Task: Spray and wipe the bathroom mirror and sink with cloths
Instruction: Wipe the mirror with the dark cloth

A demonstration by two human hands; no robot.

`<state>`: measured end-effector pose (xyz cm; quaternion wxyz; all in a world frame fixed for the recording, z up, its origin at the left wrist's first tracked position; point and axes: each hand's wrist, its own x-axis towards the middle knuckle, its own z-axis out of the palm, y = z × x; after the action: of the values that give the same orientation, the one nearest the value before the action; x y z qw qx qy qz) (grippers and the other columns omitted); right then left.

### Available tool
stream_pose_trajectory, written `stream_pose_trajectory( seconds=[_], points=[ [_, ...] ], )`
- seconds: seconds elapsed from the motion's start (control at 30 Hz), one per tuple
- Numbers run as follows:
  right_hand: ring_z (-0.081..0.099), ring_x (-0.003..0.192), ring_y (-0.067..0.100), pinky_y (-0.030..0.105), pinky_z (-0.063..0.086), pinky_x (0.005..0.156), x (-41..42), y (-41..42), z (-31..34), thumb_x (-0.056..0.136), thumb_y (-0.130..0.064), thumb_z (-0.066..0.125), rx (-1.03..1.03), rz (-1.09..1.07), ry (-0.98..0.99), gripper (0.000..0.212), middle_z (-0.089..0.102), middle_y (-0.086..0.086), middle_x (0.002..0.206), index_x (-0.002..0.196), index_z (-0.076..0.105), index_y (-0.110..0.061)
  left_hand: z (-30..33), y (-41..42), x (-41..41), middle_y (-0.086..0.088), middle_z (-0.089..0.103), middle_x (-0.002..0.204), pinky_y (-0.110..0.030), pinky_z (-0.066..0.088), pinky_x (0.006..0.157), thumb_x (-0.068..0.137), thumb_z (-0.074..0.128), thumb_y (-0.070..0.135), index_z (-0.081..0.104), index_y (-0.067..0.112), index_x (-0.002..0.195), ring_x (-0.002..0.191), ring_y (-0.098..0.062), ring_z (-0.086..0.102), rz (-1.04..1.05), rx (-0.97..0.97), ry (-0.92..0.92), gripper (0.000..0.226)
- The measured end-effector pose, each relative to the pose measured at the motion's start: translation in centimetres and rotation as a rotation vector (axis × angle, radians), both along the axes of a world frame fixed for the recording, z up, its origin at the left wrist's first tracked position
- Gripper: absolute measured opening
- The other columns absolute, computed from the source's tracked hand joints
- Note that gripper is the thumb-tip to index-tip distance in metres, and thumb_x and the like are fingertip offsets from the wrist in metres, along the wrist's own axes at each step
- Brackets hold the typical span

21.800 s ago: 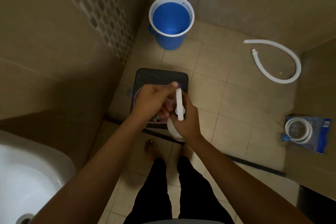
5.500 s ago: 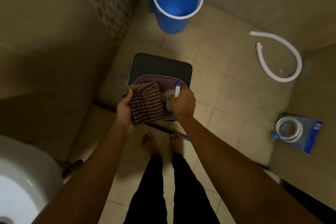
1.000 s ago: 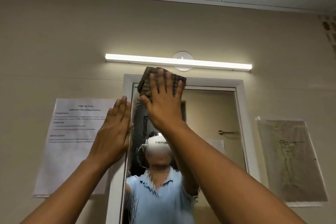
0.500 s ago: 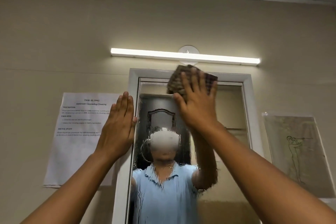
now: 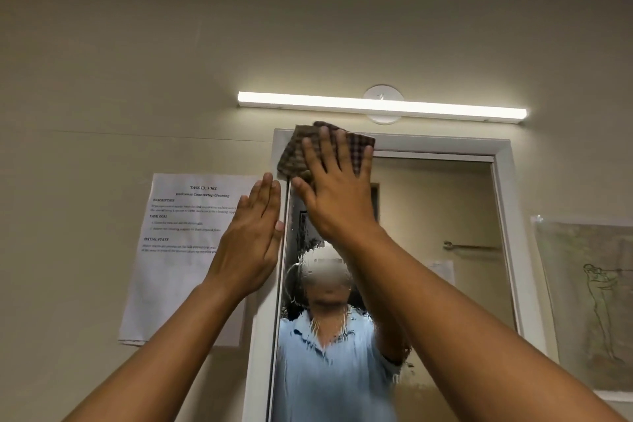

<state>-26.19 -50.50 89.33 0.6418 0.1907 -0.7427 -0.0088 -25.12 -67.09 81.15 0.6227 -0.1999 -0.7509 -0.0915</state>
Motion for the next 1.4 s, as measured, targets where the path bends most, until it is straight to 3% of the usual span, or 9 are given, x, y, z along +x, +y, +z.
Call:
stream_pose_trajectory(
  seconds=[0.27, 0.5, 0.73, 1.03, 1.23, 1.4],
  points=[
    [-0.015, 0.152, 0.024, 0.060, -0.011, 0.117, -0.2, -0.7, -3.9, 0.102, -0.057, 0.015, 0.094, 0.005, 0.010, 0.067, -0.009, 0.003, 0.166, 0.159, 0.002, -0.025, 0.2, -0.7, 0.7, 0.003, -0.001, 0.166, -0.023, -0.001, 0.123, 0.101, 0.024, 0.030, 0.003, 0.019, 0.158, 0.153, -0.006, -0.003, -0.051, -0.018, -0.036, 0.062],
    [-0.003, 0.154, 0.028, 0.062, 0.001, 0.119, -0.3, 0.7, -14.0, 0.103, -0.056, 0.022, 0.222, 0.013, 0.025, 0.067, 0.001, 0.006, 0.167, 0.159, 0.011, -0.021, 0.2, -1.3, 1.3, 0.005, -0.002, 0.166, -0.022, -0.001, 0.122, 0.099, 0.026, 0.025, 0.002, 0.023, 0.158, 0.152, -0.005, -0.003, -0.075, -0.038, -0.084, 0.064],
    [-0.004, 0.154, 0.026, 0.063, 0.000, 0.119, -0.5, 1.8, -8.8, 0.101, -0.057, 0.027, 0.336, -0.009, 0.037, 0.068, 0.005, 0.005, 0.167, 0.158, 0.013, -0.022, 0.1, -1.2, 1.2, 0.010, -0.001, 0.165, -0.013, -0.003, 0.119, 0.099, 0.026, 0.032, 0.003, 0.027, 0.158, 0.151, 0.001, -0.001, -0.110, -0.013, -0.081, 0.064],
    [-0.013, 0.153, 0.022, 0.059, -0.008, 0.119, -0.4, 11.2, -2.9, 0.102, -0.059, 0.022, 0.027, -0.065, -0.023, 0.067, -0.008, 0.000, 0.167, 0.158, 0.002, -0.030, -0.3, 0.0, 1.5, 0.004, 0.005, 0.166, -0.035, 0.013, 0.122, 0.095, 0.028, 0.023, 0.007, 0.023, 0.158, 0.152, -0.014, 0.010, -0.058, 0.034, -0.022, 0.066],
    [-0.009, 0.153, 0.020, 0.058, 0.002, 0.121, -0.9, 21.0, -6.6, 0.101, -0.060, 0.021, -0.172, -0.141, -0.021, 0.068, -0.004, 0.001, 0.167, 0.159, 0.005, -0.027, -0.7, 0.8, 1.0, 0.001, 0.007, 0.166, -0.042, 0.021, 0.119, 0.094, 0.028, 0.020, 0.007, 0.023, 0.159, 0.150, -0.019, 0.014, -0.057, 0.082, -0.011, 0.068],
    [-0.010, 0.153, 0.021, 0.058, 0.004, 0.121, -0.4, 20.7, -12.1, 0.102, -0.058, 0.023, -0.262, -0.144, -0.063, 0.070, -0.008, 0.003, 0.167, 0.159, 0.002, -0.024, -1.0, 1.0, 1.1, -0.001, 0.009, 0.166, -0.044, 0.025, 0.117, 0.093, 0.029, 0.020, 0.008, 0.022, 0.159, 0.149, -0.024, 0.018, -0.049, 0.095, -0.013, 0.069]
  ],
)
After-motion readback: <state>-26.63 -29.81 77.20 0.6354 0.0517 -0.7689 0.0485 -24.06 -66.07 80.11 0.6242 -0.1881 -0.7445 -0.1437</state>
